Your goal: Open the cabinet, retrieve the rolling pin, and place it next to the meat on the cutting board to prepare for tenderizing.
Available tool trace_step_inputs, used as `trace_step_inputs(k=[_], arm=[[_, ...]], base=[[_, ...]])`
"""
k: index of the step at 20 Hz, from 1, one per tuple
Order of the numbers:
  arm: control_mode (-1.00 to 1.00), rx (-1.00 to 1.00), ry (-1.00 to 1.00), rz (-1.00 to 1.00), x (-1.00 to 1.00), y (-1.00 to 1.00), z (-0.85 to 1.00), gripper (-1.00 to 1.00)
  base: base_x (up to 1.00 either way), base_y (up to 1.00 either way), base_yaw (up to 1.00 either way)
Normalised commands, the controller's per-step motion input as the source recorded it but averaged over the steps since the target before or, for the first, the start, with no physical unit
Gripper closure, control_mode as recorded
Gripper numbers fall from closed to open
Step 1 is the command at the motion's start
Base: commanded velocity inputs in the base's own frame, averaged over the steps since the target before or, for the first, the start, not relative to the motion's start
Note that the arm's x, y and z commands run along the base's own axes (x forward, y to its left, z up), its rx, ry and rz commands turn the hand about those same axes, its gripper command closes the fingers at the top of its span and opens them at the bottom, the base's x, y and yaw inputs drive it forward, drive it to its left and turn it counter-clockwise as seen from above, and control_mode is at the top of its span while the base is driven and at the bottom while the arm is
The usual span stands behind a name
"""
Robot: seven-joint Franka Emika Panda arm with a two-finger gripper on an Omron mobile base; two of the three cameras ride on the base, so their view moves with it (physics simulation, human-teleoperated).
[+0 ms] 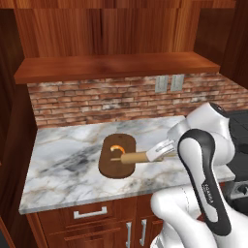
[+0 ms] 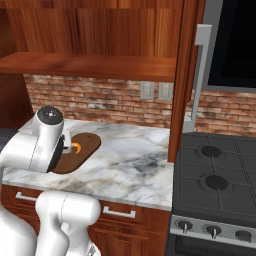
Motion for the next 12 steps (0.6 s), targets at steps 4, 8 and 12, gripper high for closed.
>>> trace_step_inputs(k=[4, 8, 12], arm=[[-1.0, -0.02, -0.09, 0.0, 0.37, 0.0, -0.41, 1.0], [-1.0, 0.0, -0.07, 0.0, 0.39, 0.0, -0.37, 1.0], [-1.0, 0.0, -0.04, 0.0, 0.42, 0.0, -0.34, 1.0]], base=[[0.0, 0.0, 0.0], [0.0, 0.0, 0.0], [0.0, 0.0, 0.0]])
